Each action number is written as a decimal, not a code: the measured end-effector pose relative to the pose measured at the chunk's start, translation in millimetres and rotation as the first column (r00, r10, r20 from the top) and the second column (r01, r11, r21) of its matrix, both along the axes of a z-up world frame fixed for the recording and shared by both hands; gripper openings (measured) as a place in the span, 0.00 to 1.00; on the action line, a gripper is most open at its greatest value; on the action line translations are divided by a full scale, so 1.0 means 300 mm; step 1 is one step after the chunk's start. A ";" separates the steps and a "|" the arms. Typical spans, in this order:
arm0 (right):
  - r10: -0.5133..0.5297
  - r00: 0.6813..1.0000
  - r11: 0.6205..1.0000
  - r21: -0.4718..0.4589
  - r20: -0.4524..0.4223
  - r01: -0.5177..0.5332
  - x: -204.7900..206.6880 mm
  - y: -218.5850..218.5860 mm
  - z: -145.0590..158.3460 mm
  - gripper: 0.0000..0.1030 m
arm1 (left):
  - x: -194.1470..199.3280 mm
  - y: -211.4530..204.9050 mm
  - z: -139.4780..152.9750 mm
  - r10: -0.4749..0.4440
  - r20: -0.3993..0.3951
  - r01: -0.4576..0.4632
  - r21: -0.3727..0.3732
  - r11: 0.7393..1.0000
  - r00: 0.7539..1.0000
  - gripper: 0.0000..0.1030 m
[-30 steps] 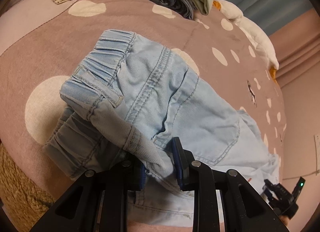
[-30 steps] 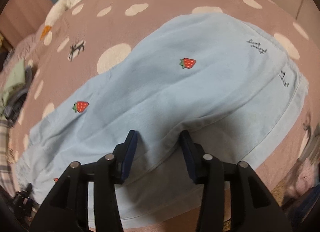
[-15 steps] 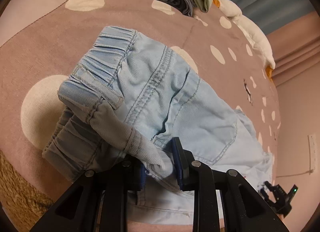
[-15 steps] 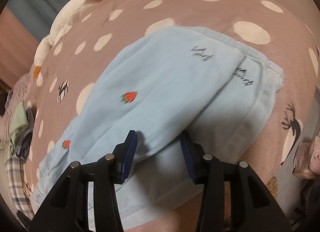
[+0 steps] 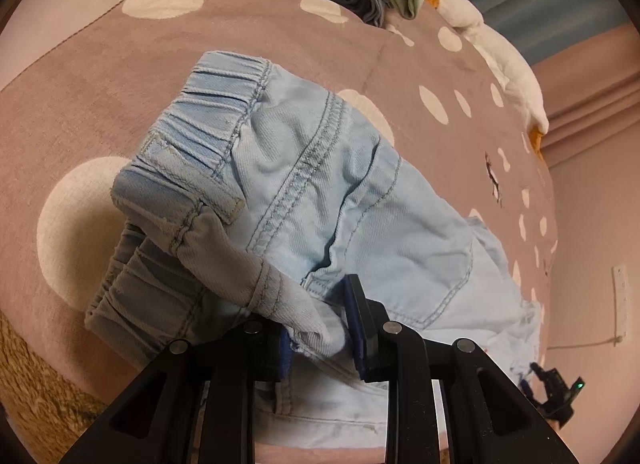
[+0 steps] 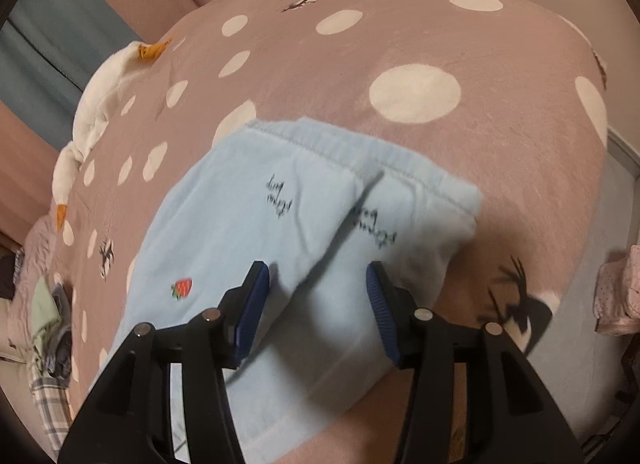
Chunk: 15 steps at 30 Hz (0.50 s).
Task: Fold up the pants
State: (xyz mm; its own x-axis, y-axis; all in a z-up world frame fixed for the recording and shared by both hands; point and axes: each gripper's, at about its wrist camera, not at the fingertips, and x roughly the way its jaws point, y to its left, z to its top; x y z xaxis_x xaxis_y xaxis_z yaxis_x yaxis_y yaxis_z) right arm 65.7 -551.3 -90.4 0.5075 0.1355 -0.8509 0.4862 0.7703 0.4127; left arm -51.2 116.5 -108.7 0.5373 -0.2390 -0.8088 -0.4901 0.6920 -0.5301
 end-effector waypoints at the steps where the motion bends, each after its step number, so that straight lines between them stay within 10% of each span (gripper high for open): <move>1: -0.007 1.000 1.000 -0.004 0.002 0.007 0.016 -0.004 -0.001 0.40 | 0.003 -0.001 0.002 -0.004 0.000 0.004 0.003 1.000 1.000 0.23; 3: -0.006 1.000 0.999 -0.035 0.010 0.006 0.054 -0.012 0.002 0.04 | 0.009 -0.007 0.014 -0.019 -0.003 0.019 0.025 1.000 1.000 0.20; 10: -0.015 0.992 0.988 -0.149 0.122 0.033 -0.033 -0.034 0.187 0.02 | -0.069 -0.056 0.175 -0.102 0.062 0.098 0.070 0.993 0.993 0.17; 15: -0.016 1.000 0.993 -0.118 -0.024 0.013 -0.055 -0.086 0.015 0.03 | -0.062 -0.055 0.016 -0.112 -0.067 0.115 0.043 0.992 0.991 0.17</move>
